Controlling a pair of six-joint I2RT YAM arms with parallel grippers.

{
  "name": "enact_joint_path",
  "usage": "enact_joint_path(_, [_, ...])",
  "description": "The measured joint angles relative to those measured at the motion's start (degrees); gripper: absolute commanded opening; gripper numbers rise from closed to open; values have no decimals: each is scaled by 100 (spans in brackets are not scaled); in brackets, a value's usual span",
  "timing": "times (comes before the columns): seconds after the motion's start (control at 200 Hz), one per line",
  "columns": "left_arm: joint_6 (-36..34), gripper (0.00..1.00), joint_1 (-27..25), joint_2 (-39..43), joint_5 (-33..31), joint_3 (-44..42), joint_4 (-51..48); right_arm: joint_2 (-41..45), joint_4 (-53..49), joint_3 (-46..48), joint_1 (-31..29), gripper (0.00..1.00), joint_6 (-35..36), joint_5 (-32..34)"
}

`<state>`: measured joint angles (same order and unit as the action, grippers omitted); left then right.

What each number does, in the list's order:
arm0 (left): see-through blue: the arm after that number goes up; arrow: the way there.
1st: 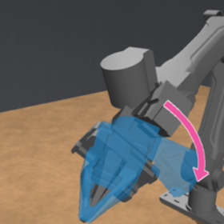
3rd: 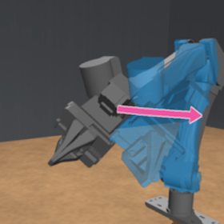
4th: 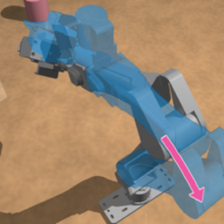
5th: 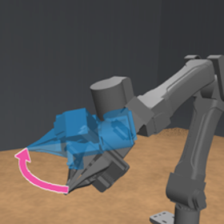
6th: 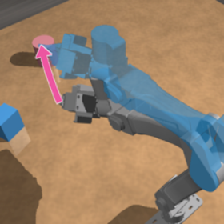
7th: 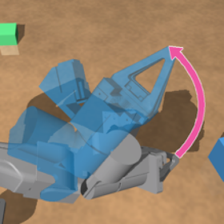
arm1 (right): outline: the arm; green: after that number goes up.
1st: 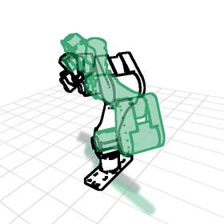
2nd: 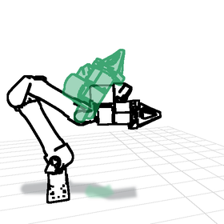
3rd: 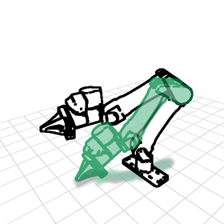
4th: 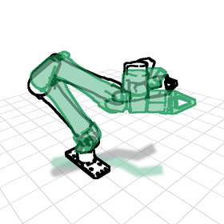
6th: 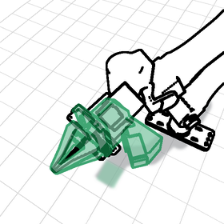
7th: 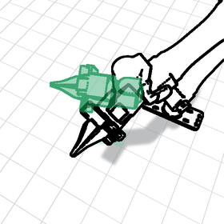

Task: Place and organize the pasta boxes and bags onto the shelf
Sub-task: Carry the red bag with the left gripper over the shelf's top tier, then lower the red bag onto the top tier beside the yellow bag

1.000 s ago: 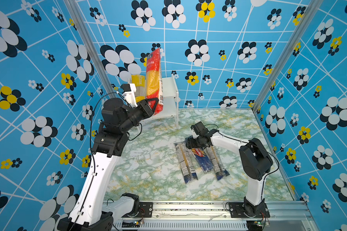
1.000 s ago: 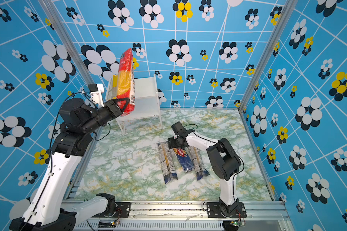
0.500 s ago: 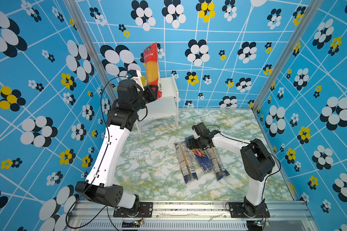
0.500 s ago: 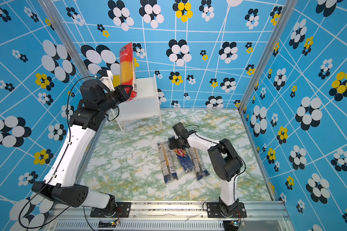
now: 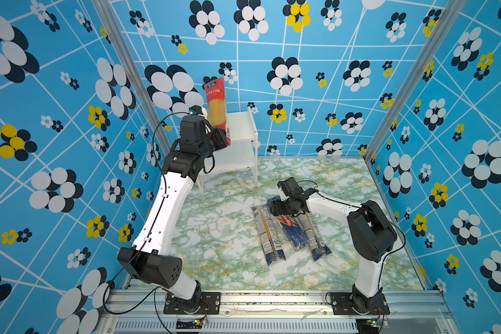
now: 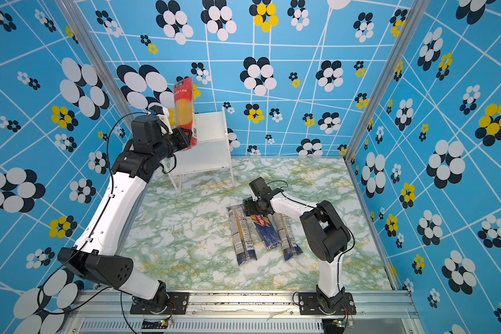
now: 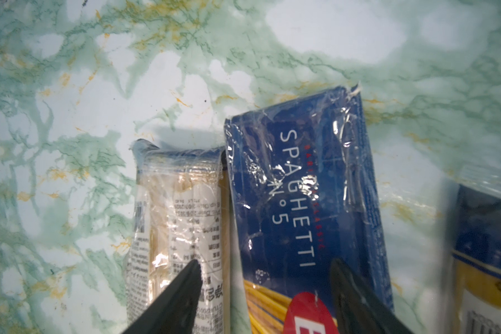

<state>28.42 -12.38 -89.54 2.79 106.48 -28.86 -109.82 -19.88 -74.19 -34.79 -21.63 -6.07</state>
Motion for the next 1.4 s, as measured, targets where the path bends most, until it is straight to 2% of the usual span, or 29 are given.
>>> enact_joint_path(0.565, [-708,0,-278,-136,-793,35,-57,17,92,66,4,73,-2,0])
enact_joint_path(0.955, [-857,0,-319,-317,-1134,52,-87,37,138,109,7,73,-2,2])
enact_joint_path(1.4, [-881,0,-389,-417,-1235,52,-138,50,192,149,7,74,-2,0])
